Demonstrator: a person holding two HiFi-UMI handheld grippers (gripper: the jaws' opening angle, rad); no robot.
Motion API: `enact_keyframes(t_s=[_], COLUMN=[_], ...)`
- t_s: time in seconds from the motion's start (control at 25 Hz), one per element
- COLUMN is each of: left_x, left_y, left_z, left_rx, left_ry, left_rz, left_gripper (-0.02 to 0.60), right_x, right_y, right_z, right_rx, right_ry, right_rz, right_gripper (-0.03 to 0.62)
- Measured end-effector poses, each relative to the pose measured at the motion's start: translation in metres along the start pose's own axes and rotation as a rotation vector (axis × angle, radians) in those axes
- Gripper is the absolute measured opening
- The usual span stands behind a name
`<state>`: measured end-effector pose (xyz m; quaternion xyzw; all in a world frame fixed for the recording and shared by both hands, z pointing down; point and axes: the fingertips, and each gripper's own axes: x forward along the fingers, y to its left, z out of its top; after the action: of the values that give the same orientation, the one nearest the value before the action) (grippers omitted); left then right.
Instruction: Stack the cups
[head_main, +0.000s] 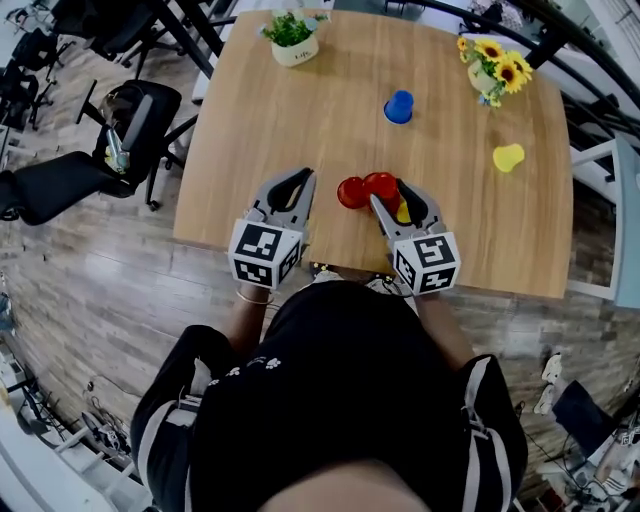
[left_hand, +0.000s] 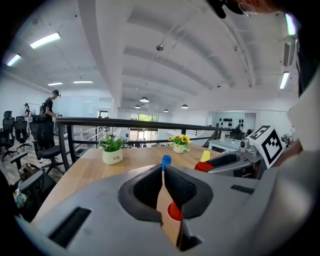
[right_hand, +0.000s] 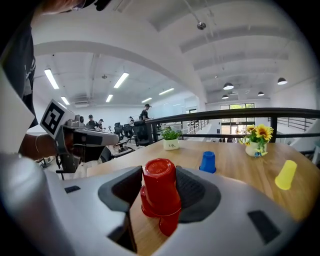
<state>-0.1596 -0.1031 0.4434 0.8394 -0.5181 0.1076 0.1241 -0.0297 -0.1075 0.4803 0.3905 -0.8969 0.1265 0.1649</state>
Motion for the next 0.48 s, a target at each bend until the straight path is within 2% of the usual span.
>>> enact_keyframes(t_s=[0.48], left_x=[-0.008], left_y=[0.008], left_z=[-0.005], left_rx=[-0.006], left_ry=[0.003], left_rz=[0.021], left_gripper=[0.021], right_x=[0.013], right_y=[0.004], right_z=[-0.008], right_rx=[0.019], right_ry=[0.014], right_rz=[0.013], right_gripper=[0.215])
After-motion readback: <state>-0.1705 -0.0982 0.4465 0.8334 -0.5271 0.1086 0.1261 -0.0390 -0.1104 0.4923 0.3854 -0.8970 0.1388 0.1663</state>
